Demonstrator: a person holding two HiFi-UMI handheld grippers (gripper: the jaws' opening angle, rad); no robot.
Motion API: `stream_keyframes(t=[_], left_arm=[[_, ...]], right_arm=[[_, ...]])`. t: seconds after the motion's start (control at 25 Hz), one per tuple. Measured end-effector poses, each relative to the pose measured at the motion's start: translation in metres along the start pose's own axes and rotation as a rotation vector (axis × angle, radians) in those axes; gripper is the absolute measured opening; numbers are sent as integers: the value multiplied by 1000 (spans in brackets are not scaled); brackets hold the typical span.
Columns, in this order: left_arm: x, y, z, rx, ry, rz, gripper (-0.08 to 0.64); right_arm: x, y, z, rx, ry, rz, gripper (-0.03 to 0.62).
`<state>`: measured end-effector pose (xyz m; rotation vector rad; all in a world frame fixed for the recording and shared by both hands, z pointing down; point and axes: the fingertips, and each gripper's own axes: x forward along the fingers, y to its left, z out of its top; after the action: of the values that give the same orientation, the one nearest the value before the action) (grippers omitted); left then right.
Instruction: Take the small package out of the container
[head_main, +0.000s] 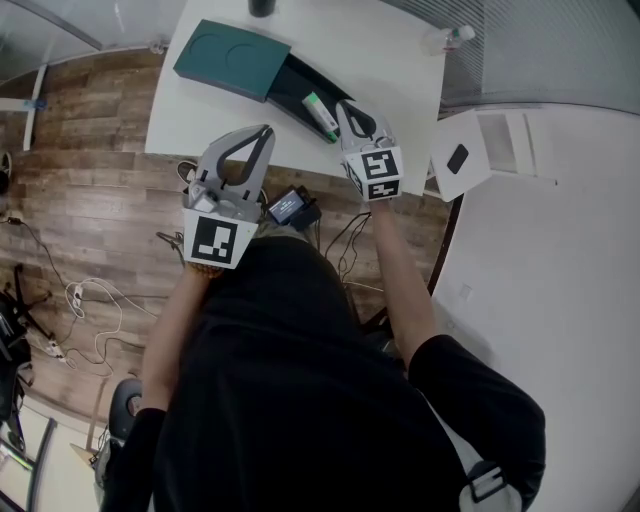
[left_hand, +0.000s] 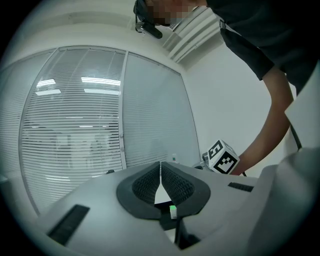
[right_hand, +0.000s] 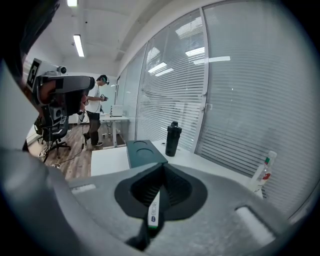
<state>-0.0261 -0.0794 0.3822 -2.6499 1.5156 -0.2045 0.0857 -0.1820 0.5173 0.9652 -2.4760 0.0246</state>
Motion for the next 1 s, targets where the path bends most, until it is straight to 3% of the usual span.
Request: stream_keyframes(t=[0.08, 0.16, 1.0], left_arm=[[1, 0, -1, 3, 0, 1, 11], [2, 0, -1, 14, 0, 1, 11], [0, 13, -8, -5, 15, 33, 11]], right_arm=[[4, 0, -5, 5, 16, 13, 2], [8, 0, -10, 13, 32, 27, 47], [42, 13, -63, 66, 233, 145, 104]])
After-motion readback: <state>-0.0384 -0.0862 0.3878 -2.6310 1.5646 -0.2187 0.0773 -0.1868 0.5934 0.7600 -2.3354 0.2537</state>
